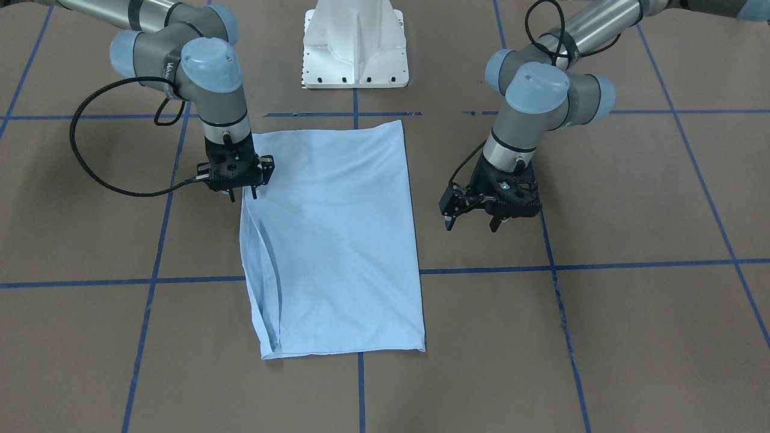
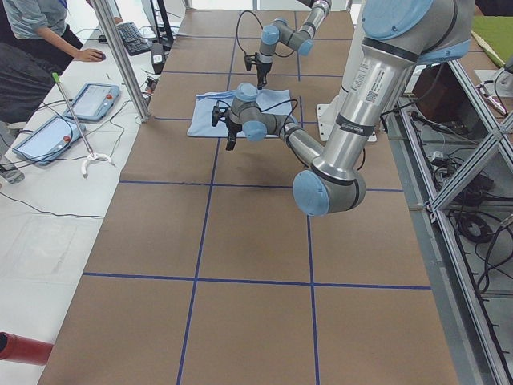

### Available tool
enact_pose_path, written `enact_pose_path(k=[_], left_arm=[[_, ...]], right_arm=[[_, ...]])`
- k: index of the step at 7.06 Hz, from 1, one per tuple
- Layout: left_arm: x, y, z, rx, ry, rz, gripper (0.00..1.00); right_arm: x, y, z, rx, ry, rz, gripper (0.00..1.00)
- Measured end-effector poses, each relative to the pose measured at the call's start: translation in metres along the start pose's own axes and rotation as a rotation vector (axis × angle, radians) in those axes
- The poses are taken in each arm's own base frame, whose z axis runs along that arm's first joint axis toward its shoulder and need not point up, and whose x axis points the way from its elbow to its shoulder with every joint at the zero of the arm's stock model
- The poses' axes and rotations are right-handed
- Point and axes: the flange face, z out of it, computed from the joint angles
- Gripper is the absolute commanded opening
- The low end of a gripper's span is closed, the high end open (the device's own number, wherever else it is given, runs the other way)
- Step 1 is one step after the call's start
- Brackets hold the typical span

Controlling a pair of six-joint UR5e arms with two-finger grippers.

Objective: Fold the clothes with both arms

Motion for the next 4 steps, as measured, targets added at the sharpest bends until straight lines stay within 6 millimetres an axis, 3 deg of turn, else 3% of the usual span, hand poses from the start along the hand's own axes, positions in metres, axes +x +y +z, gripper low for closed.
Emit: enact_pose_path(k=[4], left_arm=[[0.008,-0.003,-0.009,0.013,0.017,0.003,1.00]], right_arm=[[-0.036,-0.092,0.014,0.024,0.040,-0.041,1.00]])
